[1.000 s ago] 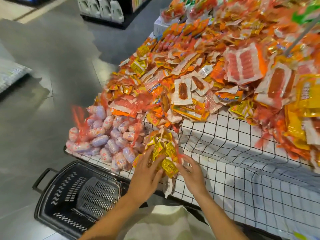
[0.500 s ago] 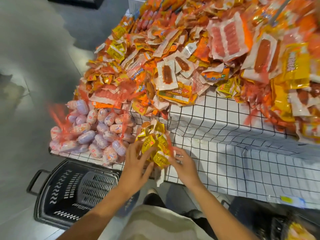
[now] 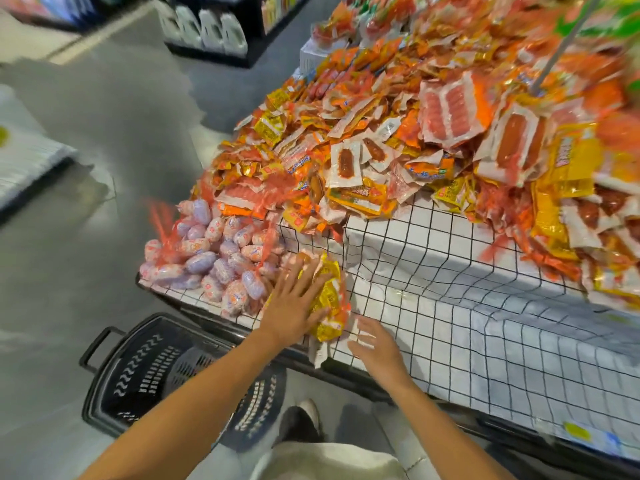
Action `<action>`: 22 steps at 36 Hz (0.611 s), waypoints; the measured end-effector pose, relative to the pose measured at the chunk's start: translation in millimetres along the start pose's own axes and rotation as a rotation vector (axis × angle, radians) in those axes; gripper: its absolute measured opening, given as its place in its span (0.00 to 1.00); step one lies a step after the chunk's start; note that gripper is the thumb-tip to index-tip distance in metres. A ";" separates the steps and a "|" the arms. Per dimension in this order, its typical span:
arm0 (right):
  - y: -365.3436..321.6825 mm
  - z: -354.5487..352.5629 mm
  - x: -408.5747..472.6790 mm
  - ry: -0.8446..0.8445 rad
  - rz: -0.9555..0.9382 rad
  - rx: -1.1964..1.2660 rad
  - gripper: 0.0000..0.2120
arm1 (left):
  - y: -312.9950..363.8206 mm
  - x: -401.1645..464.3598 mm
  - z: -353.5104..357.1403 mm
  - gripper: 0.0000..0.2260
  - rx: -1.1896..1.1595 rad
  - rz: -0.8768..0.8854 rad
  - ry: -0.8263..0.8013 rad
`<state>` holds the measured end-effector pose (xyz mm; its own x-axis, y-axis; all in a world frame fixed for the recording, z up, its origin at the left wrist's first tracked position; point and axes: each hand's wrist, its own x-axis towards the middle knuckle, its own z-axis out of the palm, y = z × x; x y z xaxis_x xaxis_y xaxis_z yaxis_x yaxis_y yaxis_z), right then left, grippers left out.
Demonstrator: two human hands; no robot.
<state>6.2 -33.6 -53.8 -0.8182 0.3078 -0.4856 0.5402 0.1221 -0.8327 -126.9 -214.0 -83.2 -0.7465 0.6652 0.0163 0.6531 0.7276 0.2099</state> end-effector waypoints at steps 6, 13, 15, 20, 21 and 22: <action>5.1 -16.9 -8.1 0.009 -0.020 -0.023 0.23 | 1.1 11.1 -12.8 0.31 0.013 -0.054 -0.150; 12.9 -48.3 -27.3 0.009 -0.134 -0.088 0.22 | 6.2 6.8 -49.6 0.28 -0.107 -0.030 -0.172; 19.6 -62.8 -37.2 0.026 -0.152 -0.108 0.23 | 16.0 -0.5 -55.4 0.26 -0.085 -0.007 -0.144; 44.5 -103.7 -70.8 0.079 -0.230 -0.225 0.26 | 63.6 -24.4 -54.3 0.26 -0.057 0.040 -0.050; 52.6 -112.0 -78.8 0.101 -0.250 -0.242 0.26 | 76.4 -30.0 -51.5 0.26 -0.074 0.044 -0.055; 62.1 -120.3 -87.8 0.123 -0.261 -0.254 0.26 | 90.4 -36.0 -47.7 0.26 -0.097 0.048 -0.073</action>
<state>135.3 60.5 -30.8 -0.9133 0.3442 -0.2178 0.3610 0.4365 -0.8241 -47.2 -180.1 -18.2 -0.7011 0.7118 -0.0422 0.6695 0.6775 0.3046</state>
